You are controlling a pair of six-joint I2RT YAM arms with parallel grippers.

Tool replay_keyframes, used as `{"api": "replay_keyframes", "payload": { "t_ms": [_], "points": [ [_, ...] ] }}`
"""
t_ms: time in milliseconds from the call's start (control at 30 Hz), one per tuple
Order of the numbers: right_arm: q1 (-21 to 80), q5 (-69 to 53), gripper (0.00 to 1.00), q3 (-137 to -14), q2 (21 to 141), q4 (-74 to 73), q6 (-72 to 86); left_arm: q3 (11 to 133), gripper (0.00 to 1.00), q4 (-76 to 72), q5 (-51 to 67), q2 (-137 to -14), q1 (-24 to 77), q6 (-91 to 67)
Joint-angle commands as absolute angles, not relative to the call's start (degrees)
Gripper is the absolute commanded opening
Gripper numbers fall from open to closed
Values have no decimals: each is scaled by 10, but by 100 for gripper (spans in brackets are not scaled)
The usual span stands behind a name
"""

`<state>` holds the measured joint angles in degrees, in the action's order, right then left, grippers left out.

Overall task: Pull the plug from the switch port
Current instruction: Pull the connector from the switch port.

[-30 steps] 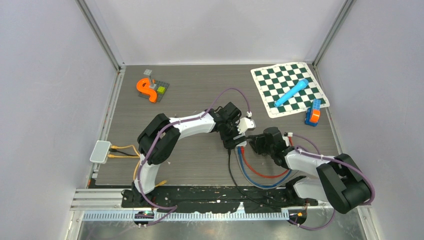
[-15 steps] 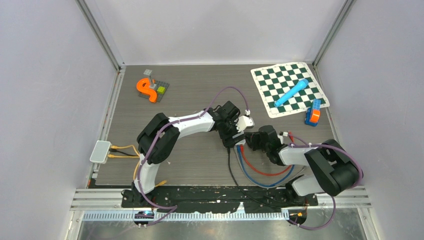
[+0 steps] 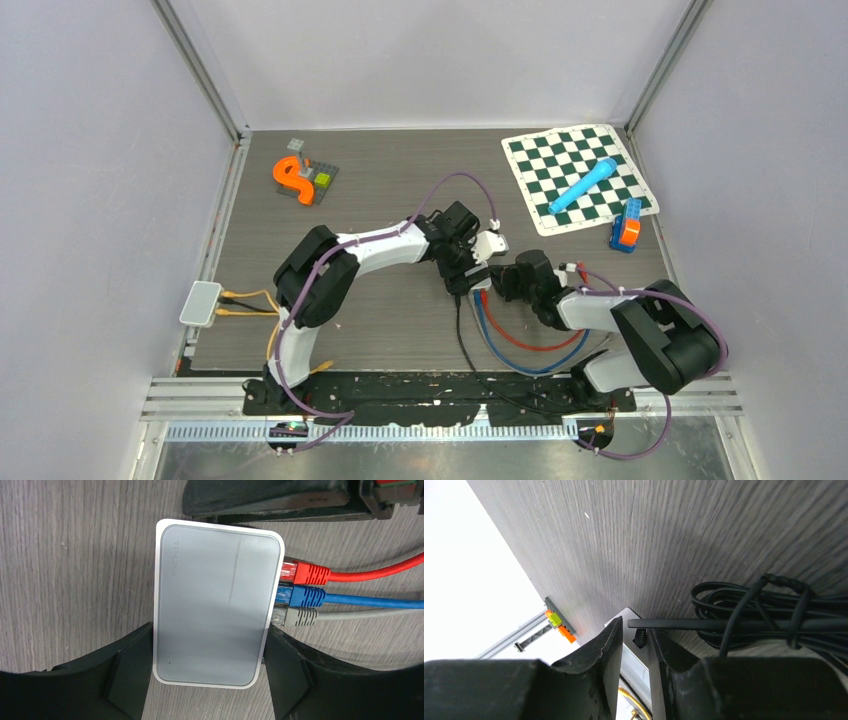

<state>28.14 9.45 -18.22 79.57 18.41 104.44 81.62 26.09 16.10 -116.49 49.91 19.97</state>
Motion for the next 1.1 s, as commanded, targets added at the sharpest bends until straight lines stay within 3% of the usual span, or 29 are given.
{"api": "replay_keyframes", "payload": {
  "t_ms": [0, 267, 433, 800, 933, 1067],
  "points": [
    [284, 139, 33, -190, 785, 92, 1028, 817, 64, 266, 203, -1135, 507, 207],
    [285, 103, 22, -179, 815, 129, 1039, 812, 63, 262, 213, -1129, 514, 208],
    [285, 131, 6, -178, 785, 103, 1014, 813, 63, 268, 213, -1130, 518, 210],
    [285, 174, 5, -137, 700, 132, 992, 799, 62, 269, 202, -1133, 518, 208],
    [285, 182, 5, -89, 653, 224, 987, 791, 62, 268, 203, -1134, 518, 208],
    [285, 218, 5, -108, 605, 148, 944, 790, 61, 270, 203, -1135, 518, 207]
  ]
}}
